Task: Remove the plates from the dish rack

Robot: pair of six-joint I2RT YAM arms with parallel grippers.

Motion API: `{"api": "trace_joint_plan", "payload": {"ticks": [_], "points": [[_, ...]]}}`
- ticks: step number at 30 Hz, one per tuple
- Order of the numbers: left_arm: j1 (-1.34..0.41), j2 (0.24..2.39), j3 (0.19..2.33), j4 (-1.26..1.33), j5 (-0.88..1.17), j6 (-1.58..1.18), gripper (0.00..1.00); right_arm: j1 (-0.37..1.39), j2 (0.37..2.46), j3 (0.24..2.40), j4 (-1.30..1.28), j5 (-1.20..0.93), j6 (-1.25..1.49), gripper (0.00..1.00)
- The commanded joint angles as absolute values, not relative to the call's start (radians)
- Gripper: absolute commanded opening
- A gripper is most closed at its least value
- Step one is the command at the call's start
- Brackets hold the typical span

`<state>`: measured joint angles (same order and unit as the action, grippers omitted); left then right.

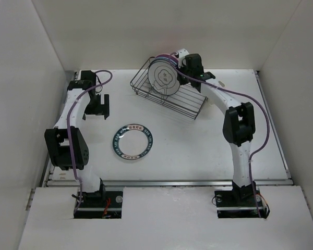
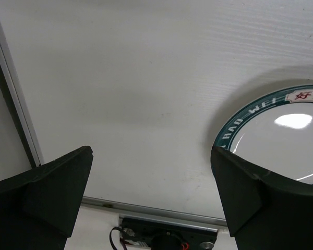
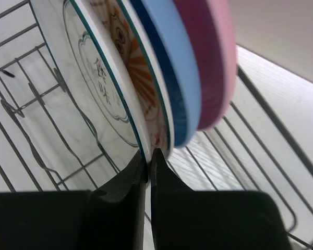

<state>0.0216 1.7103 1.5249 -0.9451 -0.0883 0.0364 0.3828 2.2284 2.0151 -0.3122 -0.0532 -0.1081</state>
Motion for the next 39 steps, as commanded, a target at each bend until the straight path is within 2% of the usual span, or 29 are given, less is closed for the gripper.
{"api": "trace_joint_plan", "payload": {"ticks": [1, 8, 14, 17, 19, 21, 26, 32, 35, 37, 38, 39], "points": [[0.023, 1.626, 1.513, -0.939, -0.101, 0.031, 0.95, 0.383, 2.085, 2.012, -0.239, 0.002, -0.163, 0.0], [0.023, 1.58, 1.503, -0.93, -0.121, 0.04, 0.95, 0.417, 1.872, 1.908, -0.166, -0.046, -0.172, 0.0], [0.023, 1.514, 1.471, -0.93, -0.153, 0.049, 0.95, 0.508, 1.755, 1.792, -0.212, -0.08, -0.161, 0.0], [0.023, 1.462, 1.421, -0.919, -0.176, 0.049, 0.95, 0.561, 1.697, 1.675, -0.212, -0.194, -0.1, 0.0], [0.034, 1.437, 1.381, -0.896, -0.187, 0.049, 0.97, 0.584, 1.697, 1.613, -0.189, -0.378, -0.066, 0.0], [0.043, 1.398, 1.358, -0.896, -0.187, 0.049, 0.97, 0.632, 1.719, 1.551, -0.189, -0.467, -0.057, 0.0], [0.061, 1.333, 1.307, -0.885, -0.196, 0.058, 0.98, 0.698, 1.871, 1.591, -0.288, -0.65, 0.0, 0.0], [0.061, 1.285, 1.275, -0.876, -0.196, 0.058, 0.99, 0.707, 2.031, 1.6, -0.288, -0.652, 0.044, 0.01], [0.061, 1.264, 1.266, -0.876, -0.196, 0.067, 0.99, 0.707, 2.063, 1.627, -0.316, -0.583, 0.055, 0.17], [0.061, 1.264, 1.256, -0.876, -0.187, 0.067, 0.99, 0.707, 2.063, 1.647, -0.354, -0.572, 0.055, 0.39], [0.061, 1.255, 1.256, -0.876, -0.187, 0.067, 0.99, 0.718, 2.072, 1.663, -0.368, -0.572, 0.055, 0.58], [0.061, 1.255, 1.256, -0.876, -0.178, 0.067, 0.99, 0.718, 2.072, 1.663, -0.385, -0.559, 0.032, 0.62]]}}
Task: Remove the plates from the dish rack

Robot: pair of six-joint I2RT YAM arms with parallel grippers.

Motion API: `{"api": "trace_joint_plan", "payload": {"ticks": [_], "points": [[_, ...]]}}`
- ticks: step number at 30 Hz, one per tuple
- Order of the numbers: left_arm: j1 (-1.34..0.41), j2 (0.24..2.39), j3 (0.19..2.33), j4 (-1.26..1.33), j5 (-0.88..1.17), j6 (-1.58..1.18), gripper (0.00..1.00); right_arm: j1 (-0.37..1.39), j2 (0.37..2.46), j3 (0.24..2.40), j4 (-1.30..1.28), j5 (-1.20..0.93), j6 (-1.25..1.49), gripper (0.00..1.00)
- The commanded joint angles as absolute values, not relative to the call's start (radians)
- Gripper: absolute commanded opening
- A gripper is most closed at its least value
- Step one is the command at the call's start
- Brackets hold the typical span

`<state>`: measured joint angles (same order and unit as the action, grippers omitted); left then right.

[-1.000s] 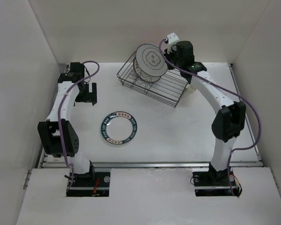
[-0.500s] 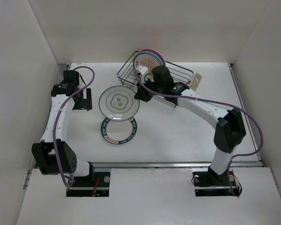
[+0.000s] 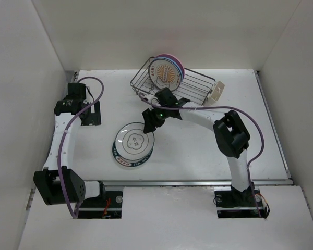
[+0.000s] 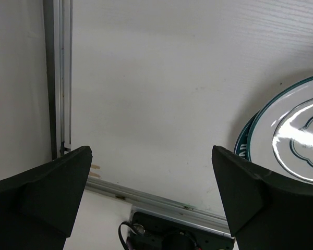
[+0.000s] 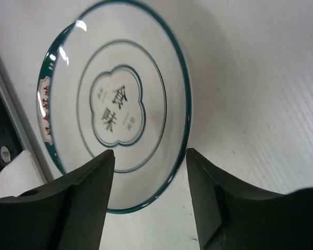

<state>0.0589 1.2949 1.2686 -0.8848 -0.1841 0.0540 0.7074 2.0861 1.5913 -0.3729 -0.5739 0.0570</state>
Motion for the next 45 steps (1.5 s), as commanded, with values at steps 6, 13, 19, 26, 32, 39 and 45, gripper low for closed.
{"api": "trace_joint_plan", "payload": {"ticks": [6, 13, 19, 26, 32, 39, 45], "points": [[0.061, 1.285, 1.275, -0.876, -0.178, 0.067, 0.99, 0.755, 2.062, 1.692, -0.512, -0.491, -0.077, 0.64], [0.061, 1.336, 1.316, -0.885, -0.187, 0.077, 0.99, 0.72, 1.962, 1.732, -0.5, -0.454, -0.118, 0.64], [0.061, 1.43, 1.397, -0.885, -0.164, 0.115, 0.99, 0.508, 1.894, 1.799, -0.169, -0.313, 0.095, 0.67], [0.061, 1.58, 1.578, -0.914, -0.094, 0.172, 0.99, 0.408, 2.181, 2.178, -0.279, -0.132, 0.095, 0.53], [0.037, 1.741, 1.758, -0.948, -0.081, 0.172, 0.99, 0.374, 2.29, 2.246, -0.226, -0.141, 0.095, 0.37], [0.014, 1.831, 1.815, -0.957, -0.107, 0.172, 0.99, 0.365, 2.356, 2.246, -0.193, -0.15, 0.095, 0.26], [0.014, 1.861, 1.824, -0.957, -0.107, 0.172, 0.99, 0.365, 2.365, 2.244, -0.204, -0.129, 0.086, 0.26]]}}
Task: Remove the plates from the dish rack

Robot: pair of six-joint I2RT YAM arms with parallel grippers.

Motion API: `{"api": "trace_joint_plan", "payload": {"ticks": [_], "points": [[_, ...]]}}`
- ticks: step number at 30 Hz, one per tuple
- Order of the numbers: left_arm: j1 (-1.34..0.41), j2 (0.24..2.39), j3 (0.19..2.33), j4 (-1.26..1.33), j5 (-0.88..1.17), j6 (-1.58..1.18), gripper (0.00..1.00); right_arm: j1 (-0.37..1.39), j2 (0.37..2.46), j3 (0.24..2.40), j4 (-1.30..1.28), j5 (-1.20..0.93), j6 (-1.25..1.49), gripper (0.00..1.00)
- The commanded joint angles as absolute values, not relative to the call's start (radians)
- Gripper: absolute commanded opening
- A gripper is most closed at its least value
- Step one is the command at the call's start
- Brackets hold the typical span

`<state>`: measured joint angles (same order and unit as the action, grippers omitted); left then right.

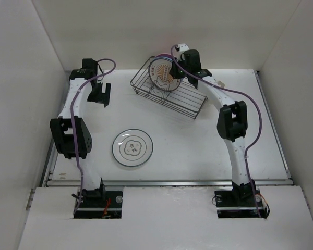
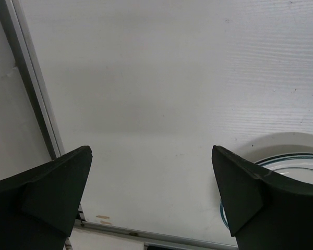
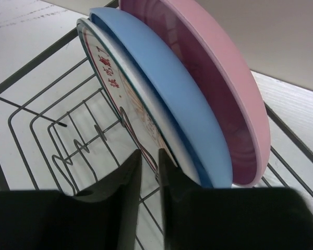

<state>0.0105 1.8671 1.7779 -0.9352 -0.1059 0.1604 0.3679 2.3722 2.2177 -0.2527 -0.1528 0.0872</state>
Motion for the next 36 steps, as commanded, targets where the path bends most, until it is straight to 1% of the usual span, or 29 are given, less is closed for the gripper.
{"api": "trace_joint_plan", "payload": {"ticks": [1, 4, 6, 7, 10, 12, 14, 17, 20, 22, 24, 27, 29, 36], "points": [[0.014, 1.861, 1.824, -0.957, -0.107, 0.163, 0.99, 0.365, 2.365, 2.234, -0.204, -0.129, 0.086, 0.2], [0.014, 1.861, 1.824, -0.957, -0.107, 0.163, 0.99, 0.365, 2.352, 2.211, -0.213, -0.12, 0.086, 0.0], [0.014, 1.861, 1.824, -0.957, -0.107, 0.163, 0.99, 0.365, 2.324, 2.201, -0.213, -0.12, 0.063, 0.0], [0.014, 1.861, 1.824, -0.957, -0.107, 0.163, 0.99, 0.365, 2.301, 2.201, -0.213, -0.12, 0.063, 0.06], [0.014, 1.852, 1.812, -0.957, -0.107, 0.163, 0.99, 0.365, 2.251, 2.192, -0.235, -0.141, 0.04, 0.35], [0.014, 1.852, 1.803, -0.957, -0.107, 0.153, 0.99, 0.365, 2.221, 2.175, -0.235, -0.152, 0.04, 0.37], [0.014, 1.852, 1.793, -0.948, -0.107, 0.153, 0.99, 0.354, 2.18, 2.133, -0.235, -0.184, 0.04, 0.43], [0.014, 1.842, 1.782, -0.948, -0.107, 0.144, 0.99, 0.331, 2.18, 2.123, -0.251, -0.26, 0.075, 0.52], [0.014, 1.842, 1.773, -0.948, -0.107, 0.135, 0.99, 0.299, 2.215, 2.169, -0.311, -0.38, 0.141, 0.54], [0.014, 1.842, 1.764, -0.948, -0.107, 0.135, 0.99, 0.279, 2.255, 2.213, -0.343, -0.413, 0.163, 0.54], [0.014, 1.842, 1.764, -0.948, -0.107, 0.135, 0.99, 0.279, 2.255, 2.194, -0.353, -0.413, 0.163, 0.51], [0.014, 1.842, 1.764, -0.948, -0.107, 0.135, 0.99, 0.279, 2.243, 2.14, -0.296, -0.422, 0.163, 0.49], [0.014, 1.853, 1.773, -0.948, -0.107, 0.135, 0.99, 0.279, 2.243, 2.131, -0.296, -0.437, 0.163, 0.46], [0.014, 1.882, 1.793, -0.994, -0.107, 0.126, 0.99, 0.279, 2.316, 2.157, -0.287, -0.463, 0.163, 0.43]]}}
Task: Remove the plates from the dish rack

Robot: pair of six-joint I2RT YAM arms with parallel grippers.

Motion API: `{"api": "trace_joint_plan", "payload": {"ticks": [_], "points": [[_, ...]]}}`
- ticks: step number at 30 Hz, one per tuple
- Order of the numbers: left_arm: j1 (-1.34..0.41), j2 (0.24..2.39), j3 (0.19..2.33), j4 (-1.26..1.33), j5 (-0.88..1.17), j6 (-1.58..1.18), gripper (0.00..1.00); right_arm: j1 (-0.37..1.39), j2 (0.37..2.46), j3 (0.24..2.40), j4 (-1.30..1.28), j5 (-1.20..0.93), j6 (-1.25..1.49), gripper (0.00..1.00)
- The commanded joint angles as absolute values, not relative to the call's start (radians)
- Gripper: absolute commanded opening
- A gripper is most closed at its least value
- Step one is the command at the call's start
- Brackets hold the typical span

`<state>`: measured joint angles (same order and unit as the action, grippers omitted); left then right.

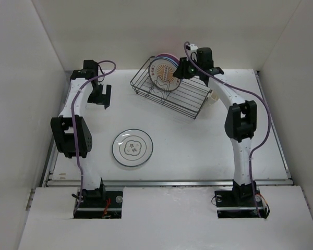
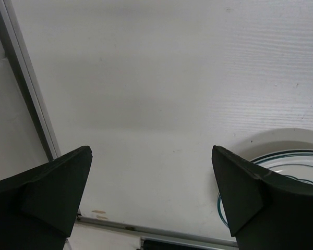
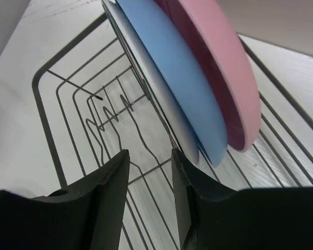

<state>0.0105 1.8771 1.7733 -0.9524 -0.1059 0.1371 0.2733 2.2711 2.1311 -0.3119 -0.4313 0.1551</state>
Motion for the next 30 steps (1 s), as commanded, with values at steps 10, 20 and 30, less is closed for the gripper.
{"api": "trace_joint_plan", "payload": {"ticks": [10, 20, 30], "points": [[0.014, 1.873, 1.793, -0.994, -0.107, 0.126, 0.99, 0.279, 2.294, 2.178, -0.287, -0.436, 0.172, 0.43], [0.014, 1.884, 1.793, -0.994, -0.098, 0.117, 0.99, 0.279, 2.186, 2.042, -0.301, -0.405, 0.129, 0.72], [0.014, 1.884, 1.793, -1.003, -0.098, 0.117, 0.98, 0.279, 2.25, 2.123, -0.314, -0.35, 0.129, 0.64]]}}
